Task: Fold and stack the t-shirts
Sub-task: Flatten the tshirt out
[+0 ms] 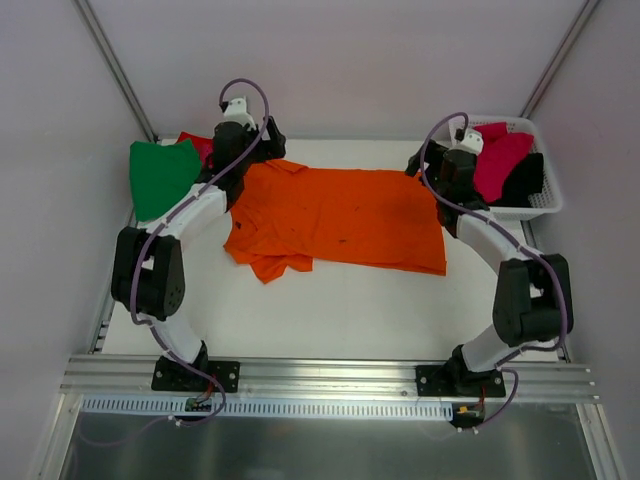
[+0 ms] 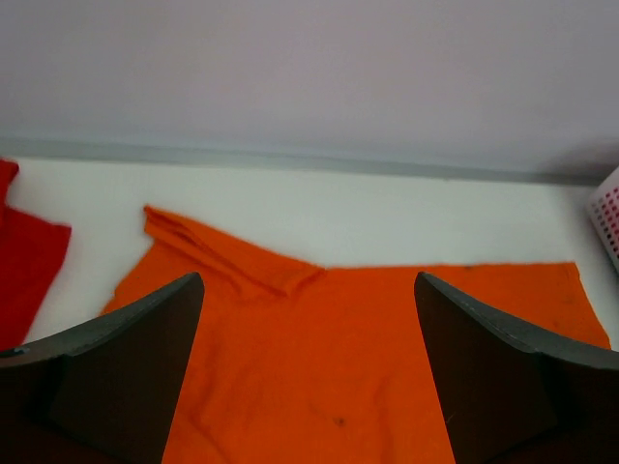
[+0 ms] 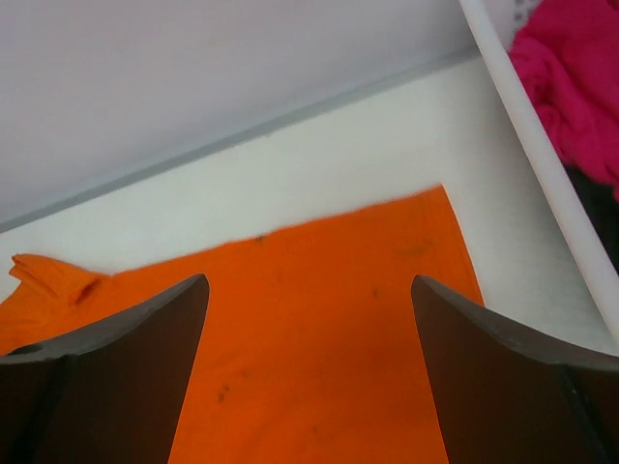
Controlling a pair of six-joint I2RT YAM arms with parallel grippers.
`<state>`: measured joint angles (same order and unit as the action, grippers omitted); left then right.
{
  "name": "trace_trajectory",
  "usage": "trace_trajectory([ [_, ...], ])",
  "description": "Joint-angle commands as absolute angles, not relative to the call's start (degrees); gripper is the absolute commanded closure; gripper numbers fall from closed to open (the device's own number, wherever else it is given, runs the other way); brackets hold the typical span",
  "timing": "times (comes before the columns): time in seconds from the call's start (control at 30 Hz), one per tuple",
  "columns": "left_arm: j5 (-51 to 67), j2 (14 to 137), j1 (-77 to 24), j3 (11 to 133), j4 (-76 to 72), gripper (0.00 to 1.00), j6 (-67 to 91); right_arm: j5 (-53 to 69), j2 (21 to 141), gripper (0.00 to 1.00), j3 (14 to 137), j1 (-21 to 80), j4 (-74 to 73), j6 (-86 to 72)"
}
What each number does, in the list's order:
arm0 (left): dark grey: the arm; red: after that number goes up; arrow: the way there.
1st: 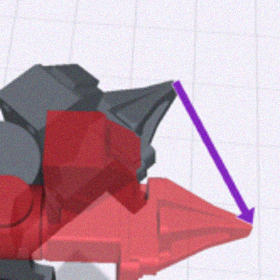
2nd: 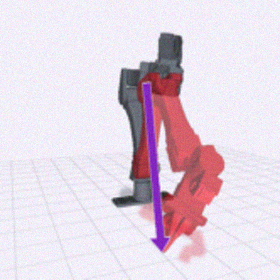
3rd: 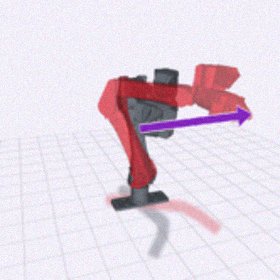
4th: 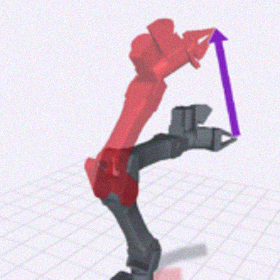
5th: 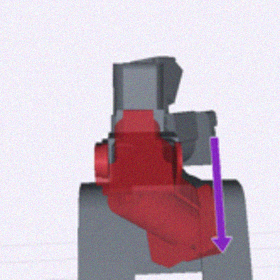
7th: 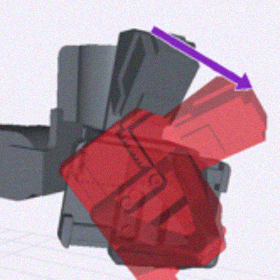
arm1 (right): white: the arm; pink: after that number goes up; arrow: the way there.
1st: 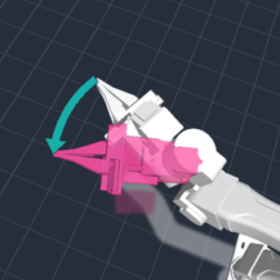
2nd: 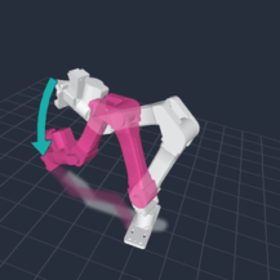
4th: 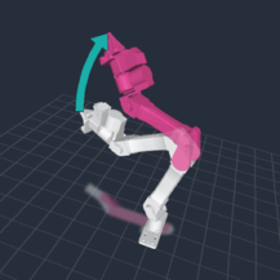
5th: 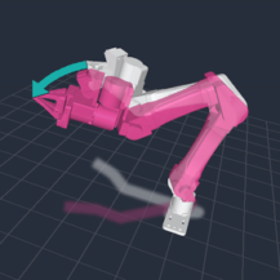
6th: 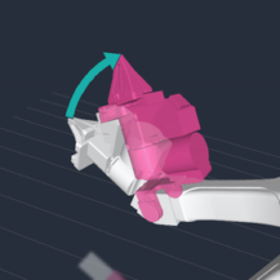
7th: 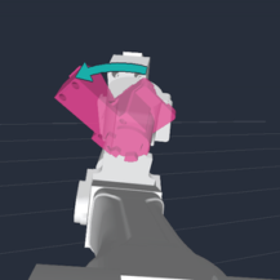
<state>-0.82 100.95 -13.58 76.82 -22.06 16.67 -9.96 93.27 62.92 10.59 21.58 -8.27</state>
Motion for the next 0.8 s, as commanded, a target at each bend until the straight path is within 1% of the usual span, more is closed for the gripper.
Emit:
trace_trajectory([
  [0.0,-10.53,91.7,-16.77,71.03,-13.12,0.1,17.56,-12.83,83.6,0.09,55.3,11.95,16.98,-12.82],
  [0.03,-11.5,90.1,-17.4,69.1,-11.27,0.11,20.45,-13.53,81.84,0.09,53.72,12.82,15.4,-13.88],
  [0.07,-11.77,88.43,-17.92,64.64,-8.38,0.13,21.35,-13.27,78.26,0.09,51.96,13.09,13.99,-14.93],
  [0.1,-13.0,85.29,-19.67,62.69,-6.35,0.13,22.84,-13.27,76.48,0.09,48.2,13.36,13.37,-15.72],
  [0.13,-14.83,83.6,-20.56,57.71,-4.85,0.13,25.98,-13.71,74.46,0.09,46.42,14.14,12.32,-17.39],
  [0.2,-15.81,78.43,-23.62,52.76,-1.87,0.15,28.29,-13.89,69.19,0.09,41.08,15.37,11.34,-18.63],
  [0.23,-19.3,76.92,-24.95,48.65,-0.37,0.14,31.26,-13.97,67.43,0.09,39.83,15.99,10.82,-18.89],
  [0.27,-19.94,73.69,-26.0,46.52,1.48,0.15,32.85,-15.11,65.85,0.09,38.86,16.34,8.29,-18.9],
  [0.3,-19.95,71.91,-26.71,44.67,4.37,0.18,35.05,-15.38,63.39,0.09,37.72,16.96,6.7,-18.98],
  [0.37,-19.69,66.92,-29.43,39.48,6.32,0.21,40.15,-15.64,61.53,0.09,36.83,17.23,3.62,-19.34],
  [0.4,-19.86,65.32,-31.97,36.94,8.59,0.24,42.86,-15.56,60.13,0.09,36.3,17.4,2.73,-19.51],
  [0.53,-21.53,56.97,-39.18,30.34,13.53,0.22,49.64,-15.21,59.68,0.07,37.18,17.4,-3.5,-18.81],
  [0.57,-21.36,52.25,-40.42,28.32,13.45,0.21,51.22,-15.12,59.94,0.07,37.18,17.49,-3.86,-18.55],
  [0.63,-23.1,47.22,-43.57,22.61,13.36,0.16,56.5,-14.16,60.64,0.06,36.48,17.49,-3.87,-18.63],
  [0.67,-24.33,42.41,-44.55,20.76,13.27,0.14,57.99,-13.8,60.99,0.05,36.3,17.4,-3.87,-18.89],
  [0.77,-27.51,35.36,-46.05,15.48,13.27,0.11,61.25,-12.22,62.31,0.05,35.95,17.49,-3.16,-19.16],
])
